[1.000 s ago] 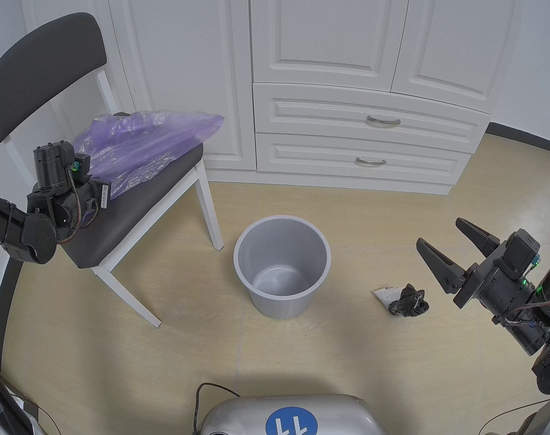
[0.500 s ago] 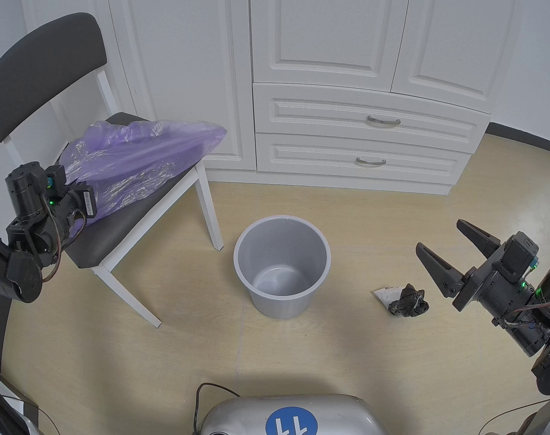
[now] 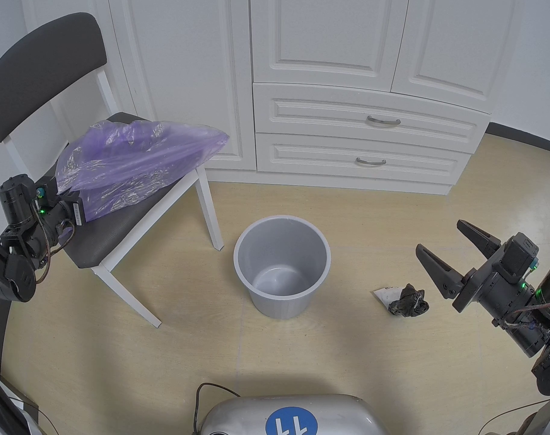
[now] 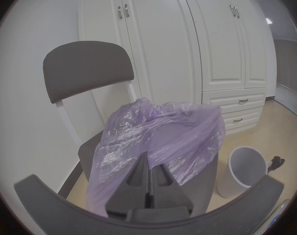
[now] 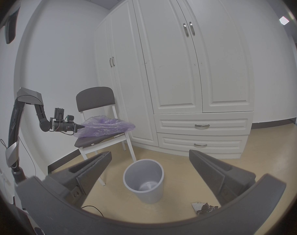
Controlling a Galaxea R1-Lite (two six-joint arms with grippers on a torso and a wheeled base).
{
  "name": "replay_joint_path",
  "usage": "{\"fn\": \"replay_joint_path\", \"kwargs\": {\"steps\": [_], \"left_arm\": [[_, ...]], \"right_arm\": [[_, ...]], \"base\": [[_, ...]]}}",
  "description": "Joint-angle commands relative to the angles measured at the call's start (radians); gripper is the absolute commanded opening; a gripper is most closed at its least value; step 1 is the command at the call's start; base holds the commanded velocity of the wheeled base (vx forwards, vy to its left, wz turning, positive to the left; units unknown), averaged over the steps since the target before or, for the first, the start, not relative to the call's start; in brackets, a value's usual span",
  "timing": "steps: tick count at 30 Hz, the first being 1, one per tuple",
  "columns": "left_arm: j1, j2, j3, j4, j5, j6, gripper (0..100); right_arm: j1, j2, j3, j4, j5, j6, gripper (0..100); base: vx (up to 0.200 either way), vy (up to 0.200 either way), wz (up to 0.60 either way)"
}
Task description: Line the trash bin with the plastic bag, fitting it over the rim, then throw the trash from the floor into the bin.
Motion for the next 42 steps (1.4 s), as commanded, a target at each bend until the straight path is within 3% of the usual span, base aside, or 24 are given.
{"fn": "replay_joint_path", "kwargs": {"steps": [1, 6, 15, 23, 25, 29, 30, 31, 32, 37, 42], "left_arm": [[-0.04, 0.001, -0.051, 0.011, 0.006, -0.003, 0], [-0.108, -0.062, 0.045, 0.002, 0.047, -0.017, 0], [-0.097, -0.079, 0.151, -0.021, 0.057, -0.035, 0], [-0.114, -0.297, 0.33, -0.043, 0.044, -0.046, 0], [-0.122, -0.306, 0.315, -0.038, 0.044, -0.045, 0], [-0.194, -0.312, 0.148, 0.08, 0.055, -0.052, 0], [-0.221, -0.328, 0.082, 0.183, 0.055, -0.094, 0], [-0.224, -0.329, 0.079, 0.187, 0.055, -0.1, 0], [-0.267, -0.358, 0.048, 0.253, 0.057, -0.178, 0], [-0.287, -0.404, 0.027, 0.337, 0.052, -0.227, 0], [-0.339, -0.42, 0.134, 0.313, 0.063, -0.227, 0]], "right_arm": [[0.002, -0.004, 0.0, -0.018, -0.001, -0.011, 100], [-0.001, -0.026, -0.005, -0.018, 0.001, -0.014, 100], [0.004, -0.043, -0.002, -0.018, 0.001, -0.02, 100], [0.009, -0.043, 0.007, -0.018, 0.001, -0.021, 100], [0.009, -0.044, 0.006, -0.018, 0.001, -0.026, 100], [0.012, -0.032, 0.006, -0.018, 0.002, -0.04, 100], [0.016, -0.029, 0.009, -0.018, 0.002, -0.04, 100], [0.016, -0.029, 0.007, -0.018, 0.002, -0.04, 100], [0.018, -0.033, 0.006, -0.018, 0.002, -0.04, 100], [0.016, -0.043, -0.002, -0.015, 0.002, -0.04, 100], [0.015, -0.026, 0.001, -0.012, 0.002, -0.037, 100]], "base": [[0.0, 0.0, 0.0], [0.0, 0.0, 0.0], [0.0, 0.0, 0.0], [0.0, 0.0, 0.0], [0.0, 0.0, 0.0], [0.0, 0.0, 0.0], [0.0, 0.0, 0.0], [0.0, 0.0, 0.0], [0.0, 0.0, 0.0], [0.0, 0.0, 0.0], [0.0, 0.0, 0.0]]}}
